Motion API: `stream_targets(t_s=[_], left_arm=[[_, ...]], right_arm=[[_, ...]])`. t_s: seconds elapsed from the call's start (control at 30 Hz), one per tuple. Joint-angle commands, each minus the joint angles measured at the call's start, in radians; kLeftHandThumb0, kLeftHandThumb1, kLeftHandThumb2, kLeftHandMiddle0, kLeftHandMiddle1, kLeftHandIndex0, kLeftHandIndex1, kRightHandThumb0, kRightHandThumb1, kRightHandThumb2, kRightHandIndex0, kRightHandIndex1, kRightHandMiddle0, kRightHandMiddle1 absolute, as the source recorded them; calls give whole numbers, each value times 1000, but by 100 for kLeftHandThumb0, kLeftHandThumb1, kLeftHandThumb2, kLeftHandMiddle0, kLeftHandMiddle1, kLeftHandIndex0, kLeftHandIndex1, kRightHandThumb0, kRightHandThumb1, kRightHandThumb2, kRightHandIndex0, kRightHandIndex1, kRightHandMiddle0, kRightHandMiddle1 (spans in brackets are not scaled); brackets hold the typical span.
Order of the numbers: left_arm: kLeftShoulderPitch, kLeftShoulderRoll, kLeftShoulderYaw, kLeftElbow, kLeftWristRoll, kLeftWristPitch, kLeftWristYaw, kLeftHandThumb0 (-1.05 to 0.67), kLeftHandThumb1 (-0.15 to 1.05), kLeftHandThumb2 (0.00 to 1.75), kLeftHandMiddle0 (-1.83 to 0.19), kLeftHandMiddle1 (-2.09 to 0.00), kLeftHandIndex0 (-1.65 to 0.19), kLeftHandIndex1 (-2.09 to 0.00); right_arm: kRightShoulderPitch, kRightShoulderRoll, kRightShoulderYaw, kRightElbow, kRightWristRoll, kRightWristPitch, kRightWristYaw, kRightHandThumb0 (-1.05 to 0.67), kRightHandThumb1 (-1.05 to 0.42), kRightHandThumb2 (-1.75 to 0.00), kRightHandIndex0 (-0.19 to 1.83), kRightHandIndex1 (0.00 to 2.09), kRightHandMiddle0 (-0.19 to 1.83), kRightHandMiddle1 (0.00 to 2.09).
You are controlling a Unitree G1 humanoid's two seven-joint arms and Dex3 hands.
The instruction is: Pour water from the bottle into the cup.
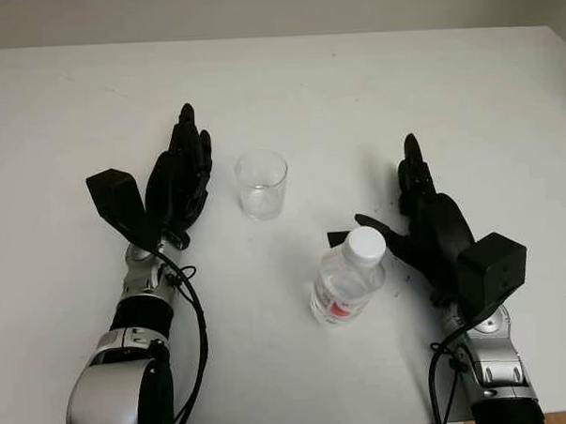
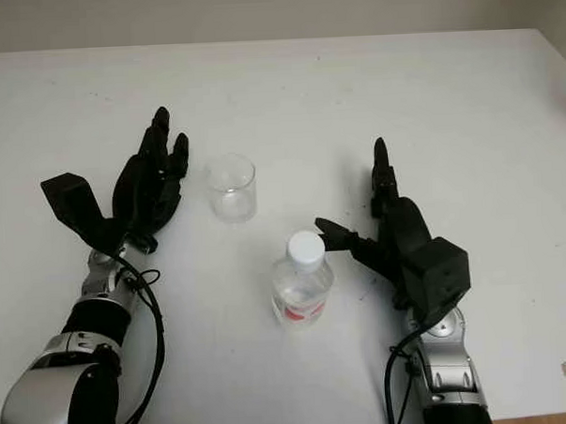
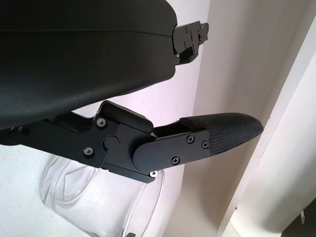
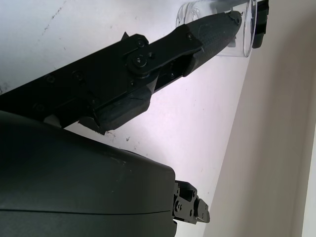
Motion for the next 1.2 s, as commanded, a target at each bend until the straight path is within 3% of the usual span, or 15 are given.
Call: stream_targets(t_s=[0.0,0.3,0.47,0.83,1.17], left_arm=[[30,-1,-2,-3,2,10,5,-85,105,63,19,0,19,0],[18,-8,-3,17,4,10,10,-85,105,63,19,0,19,0],[13,2,-2,20,2,4,-5,-84,105,65,19,0,19,0],[-60,57,10,34,-4,-16,-45,-84,105,65,19,0,19,0],[-83,63,15,61,-1,-30,-30,-84,105,64,19,0,19,0]], right_arm=[[20,6,4,-7,0,-14,2,-95,-91,-6,-19,0,-19,0],[11,-1,0,2,8,-3,18,-93,-91,-5,-19,0,-19,0],[49,-12,-22,-87,67,48,55,-92,-89,-5,-19,0,-19,0],[243,-148,-76,-377,223,124,286,-97,-92,-6,-19,0,-19,0],[336,-319,-125,-476,284,185,481,-92,-90,-5,-19,0,-19,0]])
